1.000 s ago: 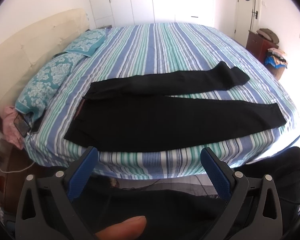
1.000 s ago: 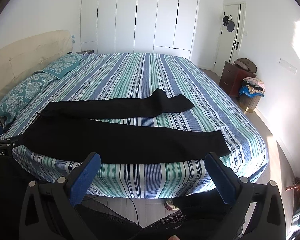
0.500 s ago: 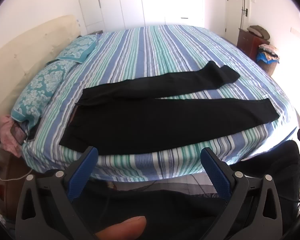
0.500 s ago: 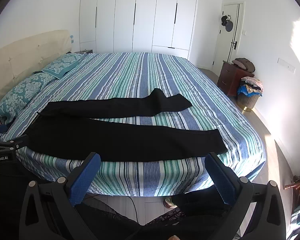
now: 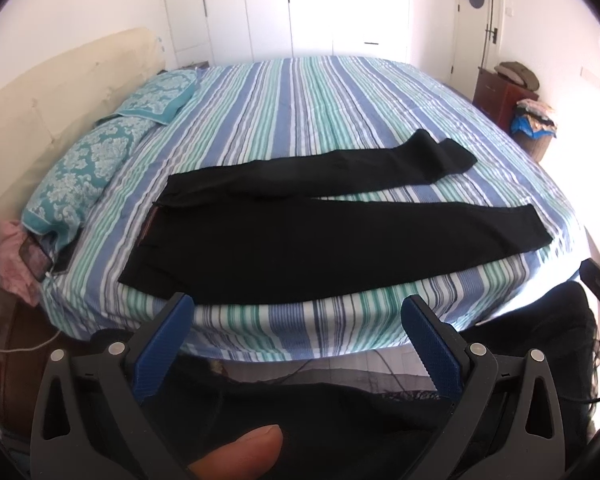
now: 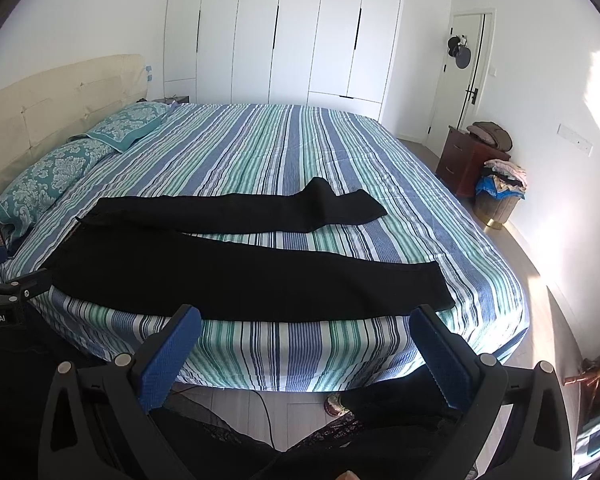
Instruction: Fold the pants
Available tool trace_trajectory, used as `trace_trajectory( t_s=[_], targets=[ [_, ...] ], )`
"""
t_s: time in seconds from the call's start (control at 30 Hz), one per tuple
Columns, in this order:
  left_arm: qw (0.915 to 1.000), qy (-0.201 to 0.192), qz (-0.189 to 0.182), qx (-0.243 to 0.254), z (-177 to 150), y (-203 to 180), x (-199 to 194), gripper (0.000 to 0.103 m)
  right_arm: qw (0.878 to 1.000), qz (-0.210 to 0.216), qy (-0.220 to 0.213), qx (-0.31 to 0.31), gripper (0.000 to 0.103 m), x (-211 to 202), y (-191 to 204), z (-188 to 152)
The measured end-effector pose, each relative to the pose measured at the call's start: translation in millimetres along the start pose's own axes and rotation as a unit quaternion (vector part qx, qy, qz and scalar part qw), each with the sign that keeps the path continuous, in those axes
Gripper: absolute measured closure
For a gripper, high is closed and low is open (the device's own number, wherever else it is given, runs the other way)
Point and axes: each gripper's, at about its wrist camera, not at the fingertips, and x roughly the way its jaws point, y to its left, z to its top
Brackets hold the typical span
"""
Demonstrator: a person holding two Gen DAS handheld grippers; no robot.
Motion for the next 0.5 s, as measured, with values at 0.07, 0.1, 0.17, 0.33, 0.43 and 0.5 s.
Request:
trace_trajectory(
  t_s=[0.07,0.1,0.17,0.33,0.43,0.5],
  targets=[
    [1.0000,-0.001,-0.002,-0.004,0.0,2.4,0.4,0.000,1.000,-0.002,0.001,0.002,0.000,0.3,0.1,-0.5],
    [1.0000,-0.001,-0.003,-0.005,0.1,2.9,1.3,0.000,1.000,-0.003,0.001,0.002,0.000,0.3,-0.7,-0.6],
    [1.0000,0.001,0.000,-0.001,-0.2,2.6,3.9,0.000,1.000,-0.005,0.003,0.001,0.000,0.9,-0.1,-2.0],
    [0.9998,0.010,-0.012,0.008,-1.8,-2.3,7.3,0.000,1.000,-0.006,0.007,0.004,0.000,3.0,-1.4,-3.2],
    [0.9998,0.012,-0.014,0.010,-2.3,-3.5,7.5,0.000,1.000,-0.008,0.007,0.009,0.000,4.1,-2.1,-3.3],
    [0.9997,0.018,-0.013,0.010,-2.4,-3.7,9.1,0.000,1.000,-0.010,0.008,0.013,0.000,5.5,-2.6,-3.5]
  ],
)
